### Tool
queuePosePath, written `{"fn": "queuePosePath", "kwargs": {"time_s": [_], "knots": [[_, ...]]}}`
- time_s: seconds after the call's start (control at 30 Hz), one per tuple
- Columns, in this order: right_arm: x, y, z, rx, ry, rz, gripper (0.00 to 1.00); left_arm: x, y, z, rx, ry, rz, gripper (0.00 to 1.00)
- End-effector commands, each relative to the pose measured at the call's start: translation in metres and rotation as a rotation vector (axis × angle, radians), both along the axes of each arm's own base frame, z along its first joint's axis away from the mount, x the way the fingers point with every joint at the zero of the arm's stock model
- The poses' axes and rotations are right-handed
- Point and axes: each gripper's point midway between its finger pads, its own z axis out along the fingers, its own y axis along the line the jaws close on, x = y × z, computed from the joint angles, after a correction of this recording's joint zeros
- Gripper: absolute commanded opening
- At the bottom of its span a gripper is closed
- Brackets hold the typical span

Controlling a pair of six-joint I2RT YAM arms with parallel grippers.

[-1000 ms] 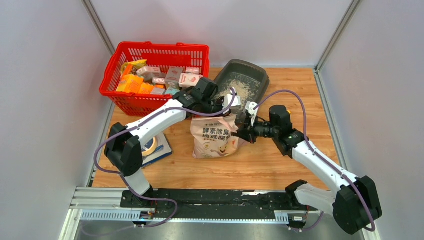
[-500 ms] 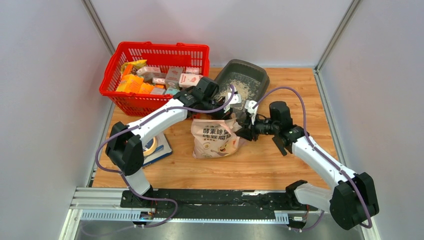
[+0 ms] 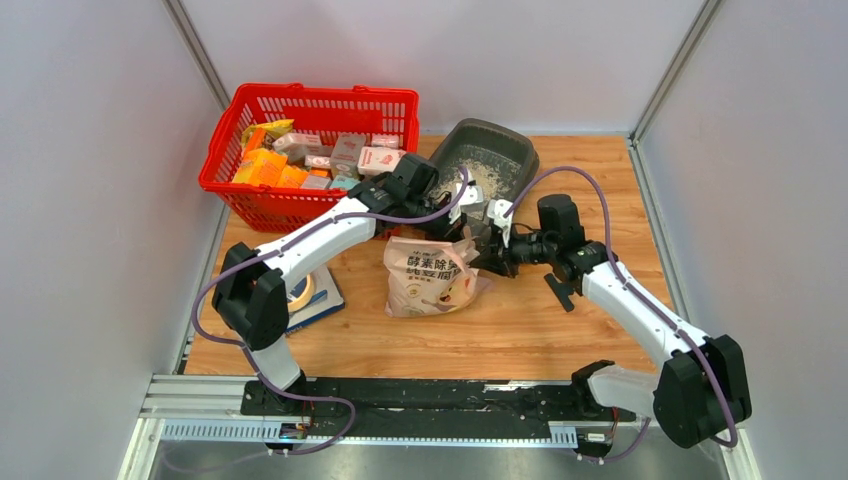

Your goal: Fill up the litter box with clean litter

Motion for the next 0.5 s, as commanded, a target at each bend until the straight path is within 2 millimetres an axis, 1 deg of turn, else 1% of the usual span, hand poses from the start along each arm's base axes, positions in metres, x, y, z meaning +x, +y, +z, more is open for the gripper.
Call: {"fn": "queuePosePath", "kwargs": {"time_s": [0.0, 0.13, 0.27, 0.4, 0.47], "knots": [[0.012, 0.007, 0.025, 0.047, -0.066, 0.036, 0.08, 0.009, -0.014, 0.015, -0.057, -0.006, 0.047, 0.08], [0.013, 0.01, 0.027, 0.071, -0.039, 0.036, 0.07, 0.016, -0.021, 0.024, -0.091, 0.007, 0.084, 0.08], [0.012, 0.011, 0.03, 0.077, -0.036, 0.037, 0.07, 0.014, -0.024, 0.034, -0.118, 0.03, 0.092, 0.08], [0.014, 0.009, 0.03, 0.068, -0.052, 0.026, 0.07, 0.004, -0.023, 0.03, -0.109, 0.065, 0.057, 0.08], [0.018, 0.007, 0.028, 0.053, -0.069, 0.006, 0.1, 0.0, -0.022, 0.027, -0.105, 0.083, 0.036, 0.08]]}}
